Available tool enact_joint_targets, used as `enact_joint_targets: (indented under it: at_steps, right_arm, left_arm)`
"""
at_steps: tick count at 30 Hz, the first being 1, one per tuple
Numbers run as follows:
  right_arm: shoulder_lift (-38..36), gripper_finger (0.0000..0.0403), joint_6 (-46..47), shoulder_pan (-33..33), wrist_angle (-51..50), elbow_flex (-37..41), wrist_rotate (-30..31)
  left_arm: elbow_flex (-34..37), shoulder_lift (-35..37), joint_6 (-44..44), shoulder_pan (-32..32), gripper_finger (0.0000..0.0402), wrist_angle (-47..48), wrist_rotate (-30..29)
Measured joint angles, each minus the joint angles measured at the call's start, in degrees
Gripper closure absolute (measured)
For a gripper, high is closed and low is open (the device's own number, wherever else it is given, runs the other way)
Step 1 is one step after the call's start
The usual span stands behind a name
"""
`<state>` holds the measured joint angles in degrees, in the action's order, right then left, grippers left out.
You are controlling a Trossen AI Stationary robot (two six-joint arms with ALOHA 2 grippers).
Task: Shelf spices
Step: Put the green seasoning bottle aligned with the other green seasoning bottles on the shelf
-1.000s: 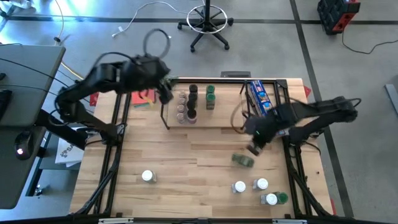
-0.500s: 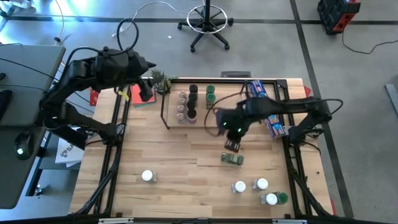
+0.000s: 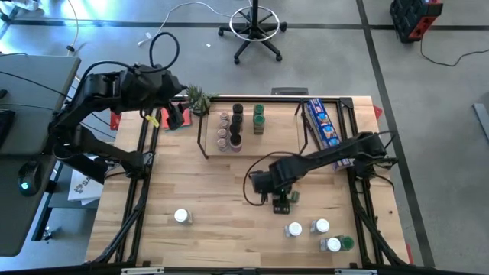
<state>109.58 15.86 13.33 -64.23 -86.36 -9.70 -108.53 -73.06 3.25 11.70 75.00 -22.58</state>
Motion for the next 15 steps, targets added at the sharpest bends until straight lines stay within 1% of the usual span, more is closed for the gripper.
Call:
enact_joint_targets:
  at_steps: [2,5,7,11,15]
  right_arm:
    - [0.0,0.012,4.1,0.0,1.3,3.5,0.3]
    - [-0.2,0.0119,7.6,-0.2,3.0,7.3,3.0]
    - [-0.2,0.0119,7.6,-0.3,5.7,9.0,4.3]
    - [-0.1,0.0119,6.3,-0.2,13.4,12.5,3.2]
    - [1.9,0.0125,11.1,-0.5,15.2,15.5,3.8]
  left_arm:
    - [0.0,0.1,0.0,0.0,0.0143,0.0,0.6]
    - [0.0,0.0,0.0,0.0,0.0143,0.0,1.4]
    - [0.0,0.0,0.0,0.0,0.0143,-0.2,1.4]
    - [0.0,-0.1,0.4,0.0,0.0143,-1.3,1.5]
    - [0.0,-0.1,-0.2,0.0,0.0143,-1.7,2.0]
